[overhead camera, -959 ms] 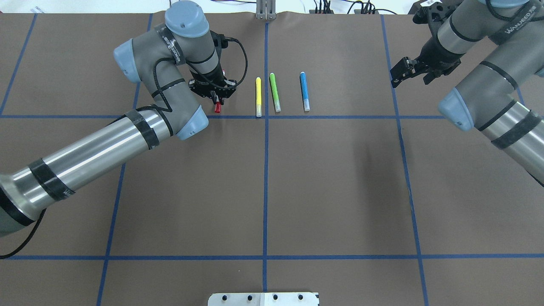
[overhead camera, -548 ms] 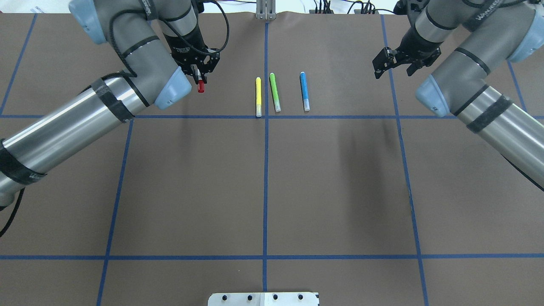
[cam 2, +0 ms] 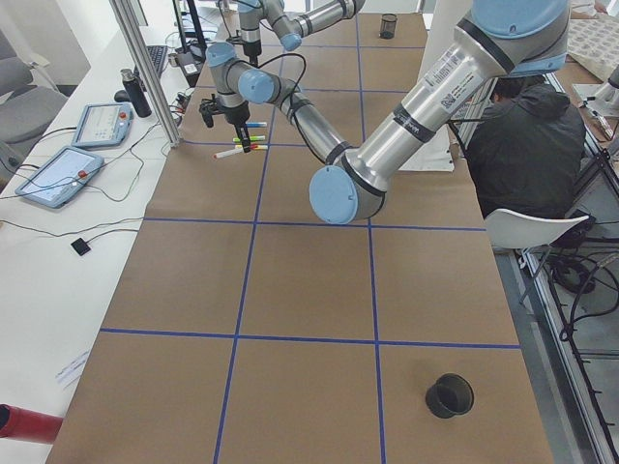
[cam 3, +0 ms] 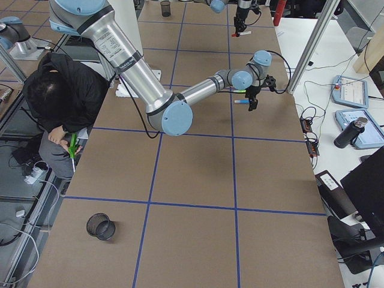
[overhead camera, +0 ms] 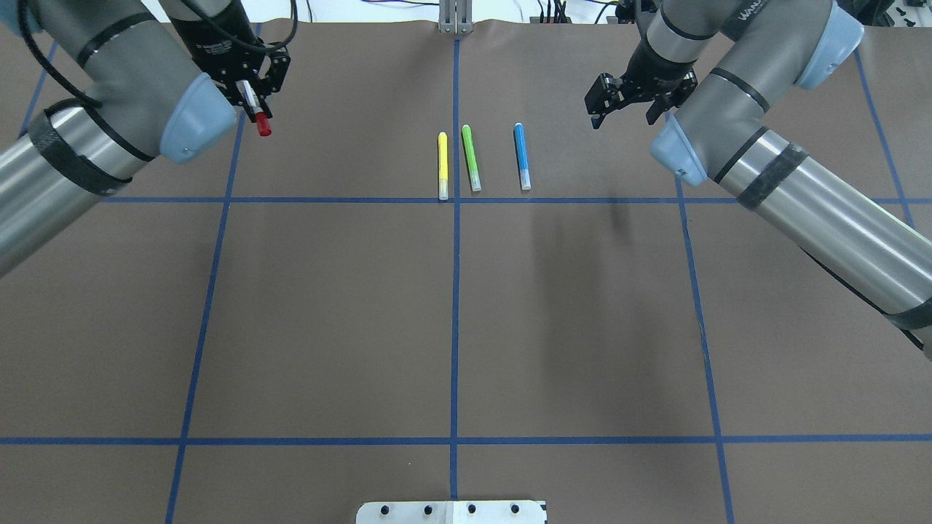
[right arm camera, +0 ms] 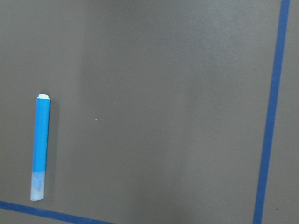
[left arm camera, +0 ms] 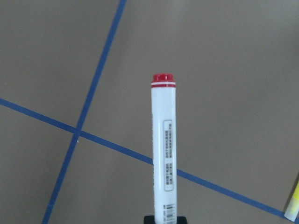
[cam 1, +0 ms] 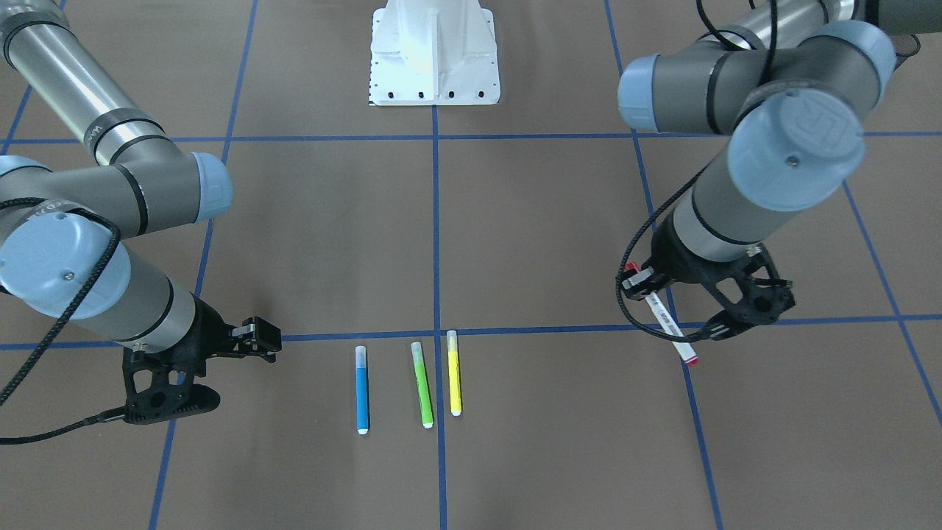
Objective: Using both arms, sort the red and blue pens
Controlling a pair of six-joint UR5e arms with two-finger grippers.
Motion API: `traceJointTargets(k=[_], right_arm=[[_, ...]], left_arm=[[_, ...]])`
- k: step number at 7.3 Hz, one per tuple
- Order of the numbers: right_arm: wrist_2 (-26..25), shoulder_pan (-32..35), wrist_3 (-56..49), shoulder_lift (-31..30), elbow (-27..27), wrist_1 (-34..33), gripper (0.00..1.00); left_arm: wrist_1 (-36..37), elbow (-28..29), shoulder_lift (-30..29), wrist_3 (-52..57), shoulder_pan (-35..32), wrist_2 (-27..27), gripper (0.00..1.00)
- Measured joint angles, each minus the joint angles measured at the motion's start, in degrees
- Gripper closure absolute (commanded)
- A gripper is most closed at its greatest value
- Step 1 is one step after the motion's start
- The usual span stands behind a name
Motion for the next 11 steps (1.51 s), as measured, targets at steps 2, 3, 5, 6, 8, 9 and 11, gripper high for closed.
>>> traceJointTargets(k=[2,3,5,6,8,9,11], right_arm=[[-2.7,-2.4,2.8,4.2,-4.2,0.1,0.03],[-3.8,-3.5,3.8,6.5,-6.9,0.3,0.04],[-5.8,-5.4,6.4,9.1,-10.4,1.7,0.05],[-6.8,-6.2,7.8,10.6,-13.2,3.4,0.05],[-8.5,-7.9,10.5,12.9,-18.4,6.9,0.07],[-9.3,-8.7,11.6,13.6,-19.7,7.6,0.11],[-9.9,-9.7,12.3,14.0,-21.1,8.0,0.19]], left_arm=[[0.6,-5.1,6.6,1.8,-3.9,-0.4,1.00],[1.2,-7.2,10.2,3.4,-5.6,-0.8,1.00],[1.7,-8.6,15.8,7.3,-10.8,-1.0,1.00],[1.8,-8.7,17.9,10.3,-13.0,-1.0,1.00],[1.9,-9.0,20.8,15.0,-15.3,-1.1,1.00],[2.0,-9.4,22.0,15.7,-15.8,-1.1,1.00],[1.9,-10.8,24.0,16.1,-16.0,-1.2,1.00]])
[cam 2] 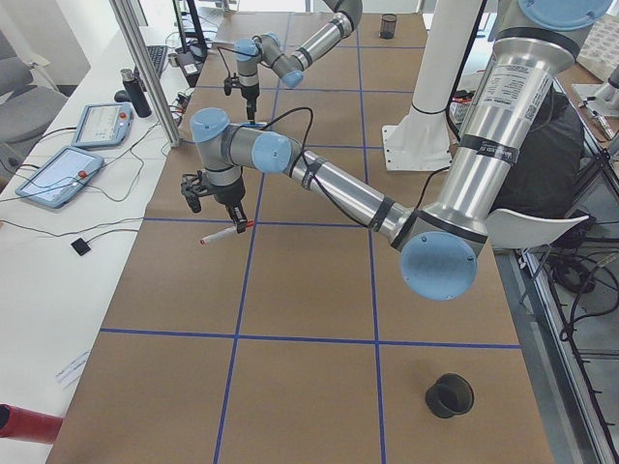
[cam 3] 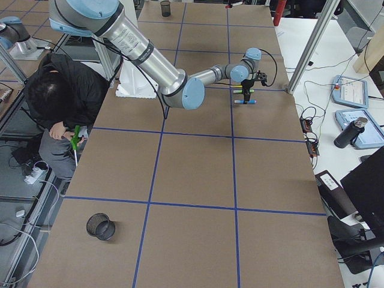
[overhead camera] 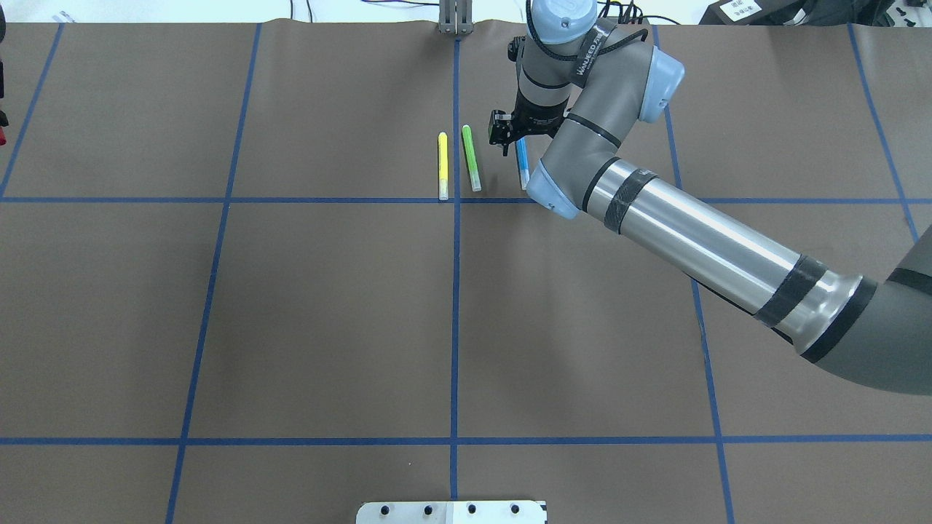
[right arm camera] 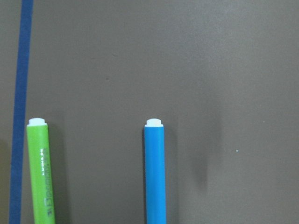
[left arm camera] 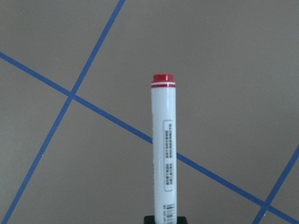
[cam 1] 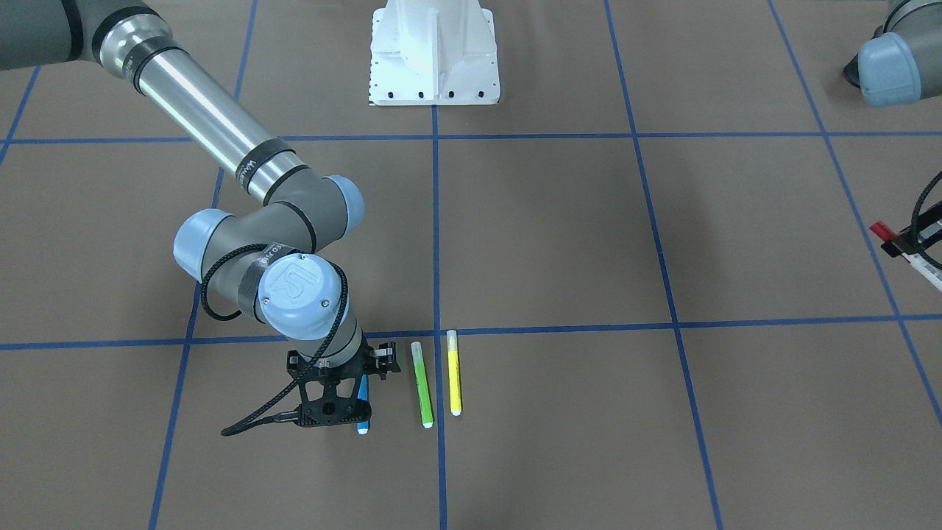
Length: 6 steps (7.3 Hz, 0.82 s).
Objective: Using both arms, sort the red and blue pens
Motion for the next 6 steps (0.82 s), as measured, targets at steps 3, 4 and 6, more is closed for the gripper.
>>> traceJointTargets(k=[3,4,6], right_arm=[[-0.1,-0.6,0.2,0.1,-0.7,0.1,0.28],[-0.1,-0.8,0.2,0.1,-0.8,0.1,0.31],[-0.1,-1.0,0.2,0.1,-0.9,0.0,0.37]], left_arm=[[0.1,-1.3,2.0,1.5,-0.2,-0.1,1.00],[0.2,-1.8,3.6,4.0,-0.6,-0.6,1.00],[0.2,-2.4,5.9,7.6,-2.1,-2.0,1.00]])
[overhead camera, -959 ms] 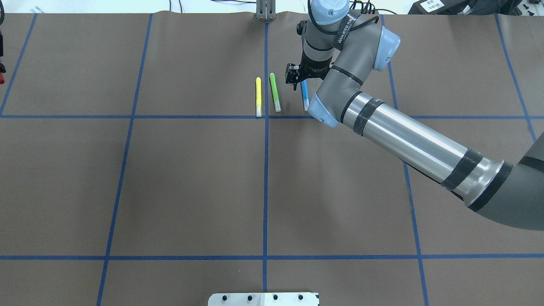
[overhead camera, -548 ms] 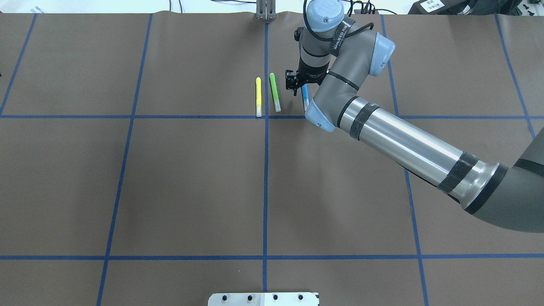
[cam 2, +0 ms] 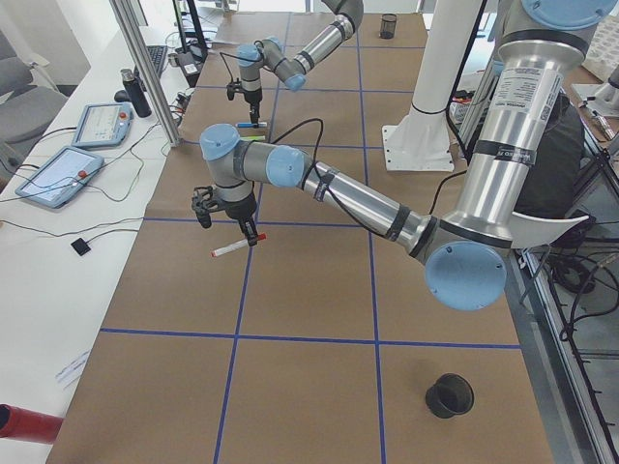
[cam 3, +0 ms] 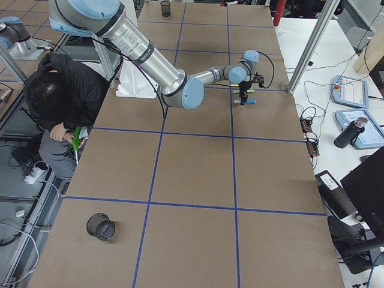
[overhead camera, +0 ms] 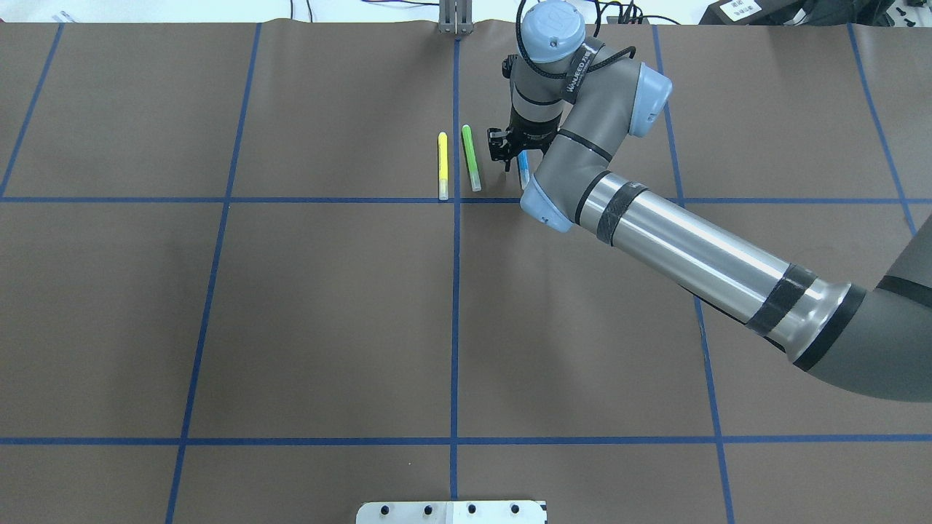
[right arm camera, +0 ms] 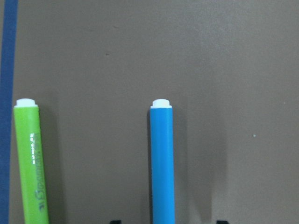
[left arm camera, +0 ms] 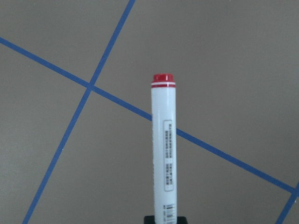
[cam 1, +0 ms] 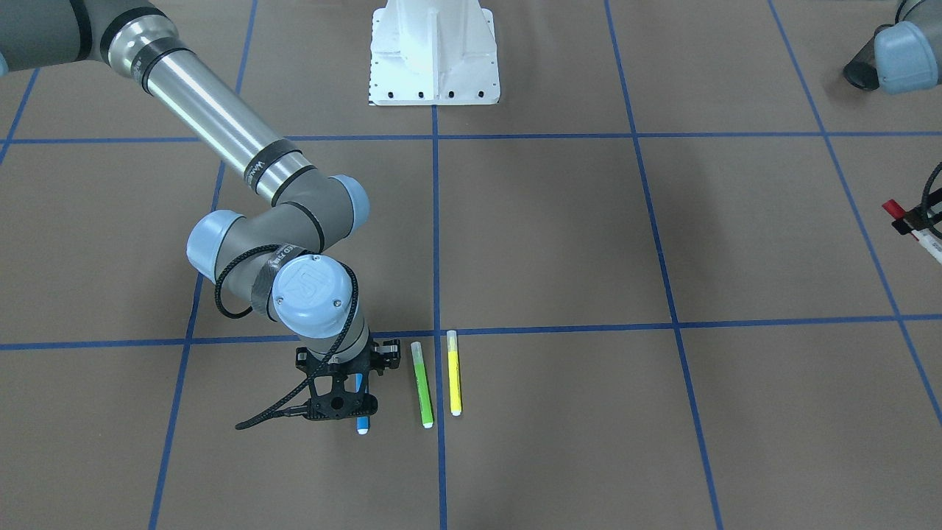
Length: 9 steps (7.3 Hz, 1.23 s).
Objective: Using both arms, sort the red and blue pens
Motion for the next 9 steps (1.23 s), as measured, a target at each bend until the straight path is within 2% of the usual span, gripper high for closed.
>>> traceJointTargets(k=[5,6,8,9], right_arm=[[0.1,-0.4,-0.1,-0.2,0.0,-0.1,0.41],[0.1,-0.4,-0.1,-0.3,0.0,-0.1,0.52],[0.1,-0.5,-0.1,-0.3,0.0,-0.1,1.00],[0.1,-0.5,0.0,-0.3,0.0,-0.1,1.00]], left_arm=[[0.0,-4.3,6.5,3.9,-2.0,-0.4,1.00],[0.0,-4.7,7.0,4.0,-2.0,-0.4,1.00],[0.0,-5.9,8.3,4.0,-2.0,-0.4,1.00],[0.0,-6.5,8.7,4.0,-2.0,-0.4,1.00]])
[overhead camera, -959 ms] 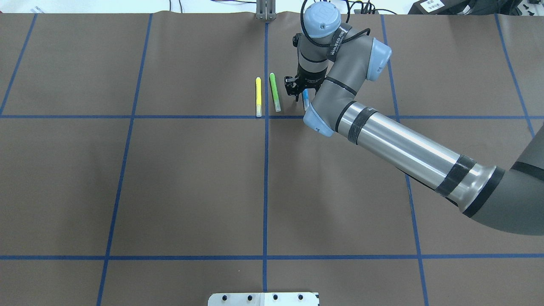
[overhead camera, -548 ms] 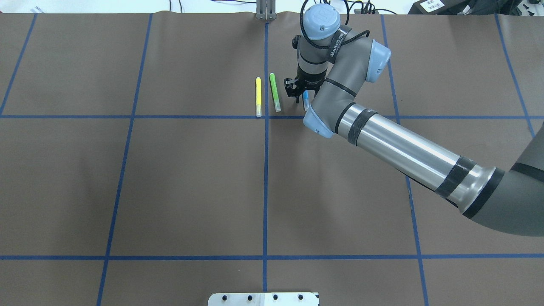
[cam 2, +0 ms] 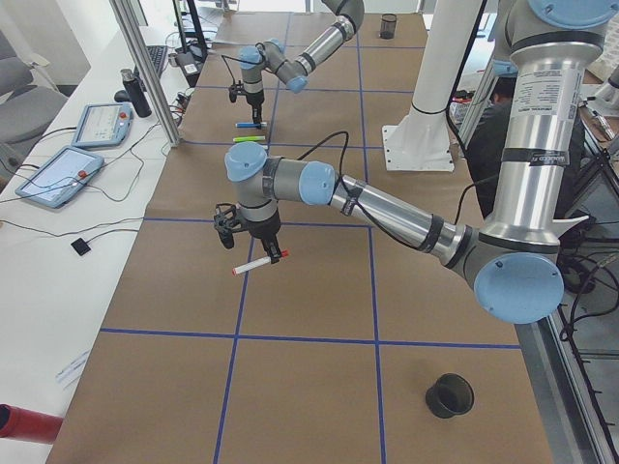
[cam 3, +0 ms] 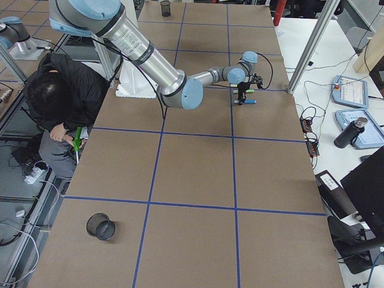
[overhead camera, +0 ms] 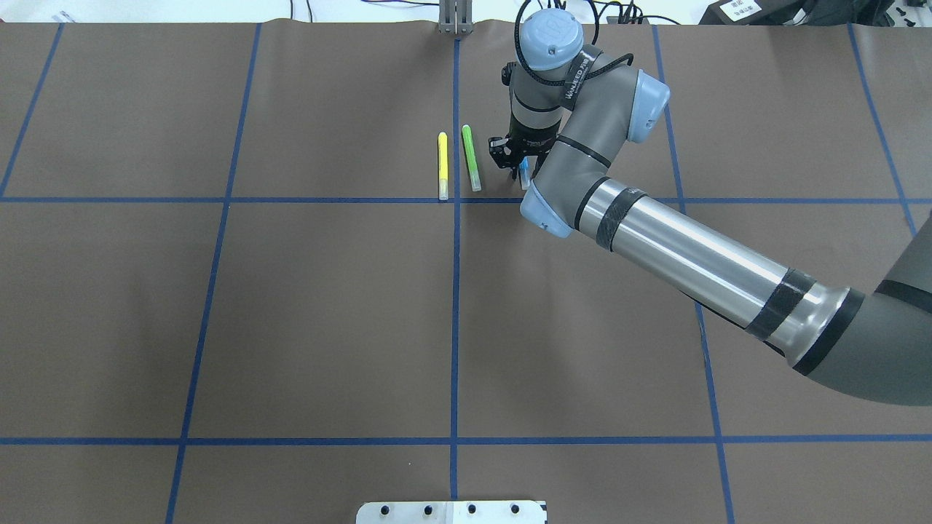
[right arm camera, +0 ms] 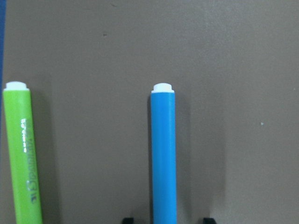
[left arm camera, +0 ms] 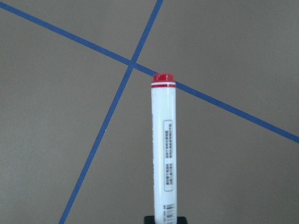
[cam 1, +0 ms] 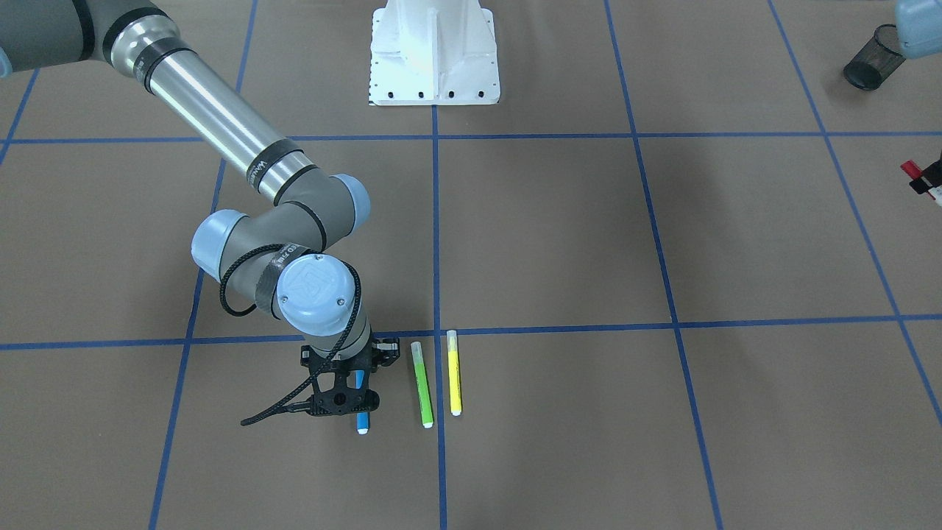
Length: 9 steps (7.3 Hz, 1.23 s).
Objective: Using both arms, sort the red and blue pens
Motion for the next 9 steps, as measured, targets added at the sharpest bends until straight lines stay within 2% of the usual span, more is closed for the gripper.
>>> traceJointTargets(k=[3,9], right_arm=[[0.1,0.2,-0.1,-0.1,0.1,0.0,1.00],[0.3,3.1,-2.6,0.4,3.0,-1.9,1.00]], left_arm=[[-0.1,-1.8,2.6,0.7,0.0,0.0,1.00],[-0.2,-0.8,13.6,13.2,-2.1,1.1,1.00]])
